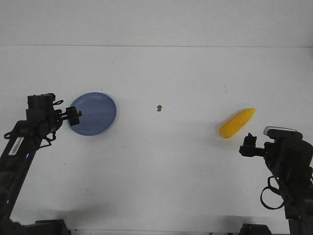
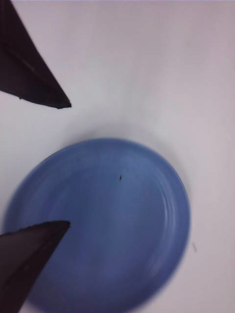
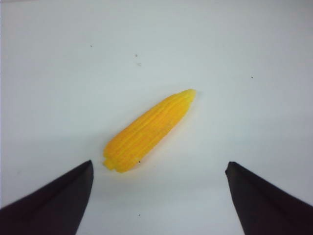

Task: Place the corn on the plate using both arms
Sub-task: 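Move the left gripper to the rim of the blue plate and grip it, then drag the blue plate with the left gripper toward the table center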

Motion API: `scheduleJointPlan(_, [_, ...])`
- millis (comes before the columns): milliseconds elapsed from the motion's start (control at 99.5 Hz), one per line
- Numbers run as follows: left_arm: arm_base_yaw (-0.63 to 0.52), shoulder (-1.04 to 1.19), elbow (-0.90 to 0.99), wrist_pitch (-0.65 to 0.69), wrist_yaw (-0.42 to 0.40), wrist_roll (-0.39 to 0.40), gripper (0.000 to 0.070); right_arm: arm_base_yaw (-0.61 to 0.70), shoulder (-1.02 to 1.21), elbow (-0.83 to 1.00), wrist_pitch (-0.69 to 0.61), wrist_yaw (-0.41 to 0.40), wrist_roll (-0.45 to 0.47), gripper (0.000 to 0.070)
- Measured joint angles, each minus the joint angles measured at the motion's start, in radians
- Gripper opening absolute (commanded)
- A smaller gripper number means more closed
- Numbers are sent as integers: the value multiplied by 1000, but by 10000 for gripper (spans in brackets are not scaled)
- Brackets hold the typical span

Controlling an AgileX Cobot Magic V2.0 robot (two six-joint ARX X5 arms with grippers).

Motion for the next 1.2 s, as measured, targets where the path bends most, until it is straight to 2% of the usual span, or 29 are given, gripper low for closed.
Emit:
scheduleJointPlan(271, [43, 299, 124, 18, 11, -6, 475, 0, 0, 0, 0, 0, 0, 573])
scheduleJointPlan(583, [42, 390, 129, 28, 36, -7, 469, 0, 0, 0, 0, 0, 0, 573])
scheduleJointPlan(623, [42, 392, 134, 28, 41, -10, 440, 0, 0, 0, 0, 0, 0, 573])
scheduleJointPlan(653, [42, 395, 136, 28, 50, -10, 386, 0, 0, 0, 0, 0, 0, 573])
scheduleJointPlan(744, [44, 397, 139, 26, 69, -11, 98, 0, 0, 0, 0, 0, 0, 573])
scheduleJointPlan(784, [46, 398, 139, 28, 78, -13, 6, 0, 0, 0, 0, 0, 0, 573])
scheduleJointPlan(894, [46, 397, 143, 34, 99, -29, 4, 0, 0, 0, 0, 0, 0, 573])
scheduleJointPlan(1196, [56, 337, 135, 23, 299, -36, 4, 0, 0, 0, 0, 0, 0, 573])
